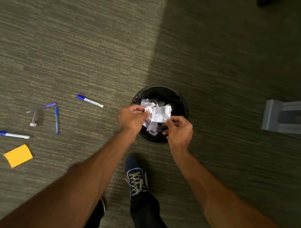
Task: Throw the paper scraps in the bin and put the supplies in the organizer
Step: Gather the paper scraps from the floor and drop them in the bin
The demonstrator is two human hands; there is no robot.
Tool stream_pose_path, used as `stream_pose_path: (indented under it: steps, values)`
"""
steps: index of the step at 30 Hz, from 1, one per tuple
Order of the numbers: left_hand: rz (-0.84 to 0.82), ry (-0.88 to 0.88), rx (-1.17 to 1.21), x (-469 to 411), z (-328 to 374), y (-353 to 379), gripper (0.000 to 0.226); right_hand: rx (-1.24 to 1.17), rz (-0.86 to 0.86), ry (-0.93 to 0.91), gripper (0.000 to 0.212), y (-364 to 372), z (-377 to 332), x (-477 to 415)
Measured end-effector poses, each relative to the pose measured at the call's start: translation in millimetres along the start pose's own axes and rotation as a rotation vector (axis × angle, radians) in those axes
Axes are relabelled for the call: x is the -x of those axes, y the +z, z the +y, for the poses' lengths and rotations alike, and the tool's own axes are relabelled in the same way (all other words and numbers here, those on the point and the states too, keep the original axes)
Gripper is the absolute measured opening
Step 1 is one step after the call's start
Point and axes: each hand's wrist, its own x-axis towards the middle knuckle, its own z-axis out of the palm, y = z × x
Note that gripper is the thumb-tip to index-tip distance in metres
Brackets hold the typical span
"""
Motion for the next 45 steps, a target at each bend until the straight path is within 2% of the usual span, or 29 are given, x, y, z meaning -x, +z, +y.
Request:
stream_pose_path:
  steps: [3, 7, 11, 18, 21, 26, 30, 36, 45]
  values:
    - [0.018, 0.001, -0.099, -10.8, -10.2, 13.9, 0.017, -0.020, -0.055, 0.046, 0.003, -1.1, 13.2, -12.2]
    - [-0.052, -0.038, -0.128, -17.5, -15.8, 22.5, 0.014, 0.001, -0.109, 0.042, 0.014, 0.9, 18.5, -20.9]
    - [-0.091, -0.051, -0.173, -14.2, -13.1, 19.5, 0.040, 0.063, -0.121, -0.021, 0.017, -1.2, 13.6, -19.4]
    - [-0.062, 0.000, -0.121, 9.4, 0.7, -13.9, 0.015, 0.192, -0.126, -0.186, 0.019, -5.9, -15.8, -2.2]
    - [0.004, 0.075, -0.176, 26.4, 7.9, -35.9, 0.018, 0.201, -0.155, -0.244, 0.021, -3.8, -35.4, 14.0]
    - [0.138, 0.340, -0.561, 63.5, 20.1, -88.2, 0.032, 0.188, -0.265, -0.304, 0.017, 4.9, -71.7, 50.2]
    - [0.276, 0.471, -0.652, 92.1, 22.0, -132.0, 0.045, 0.205, -0.377, -0.356, 0.016, 17.0, -95.1, 83.3]
    - [0.419, 0.411, -0.717, 122.9, 5.0, -198.4, 0.067, 0.240, -0.520, -0.428, 0.020, 45.4, -112.8, 129.2]
    - [0.508, 0.296, -0.666, 140.0, -44.1, -288.1, 0.071, 0.301, -0.613, -0.451, 0.017, 116.8, -110.4, 196.8]
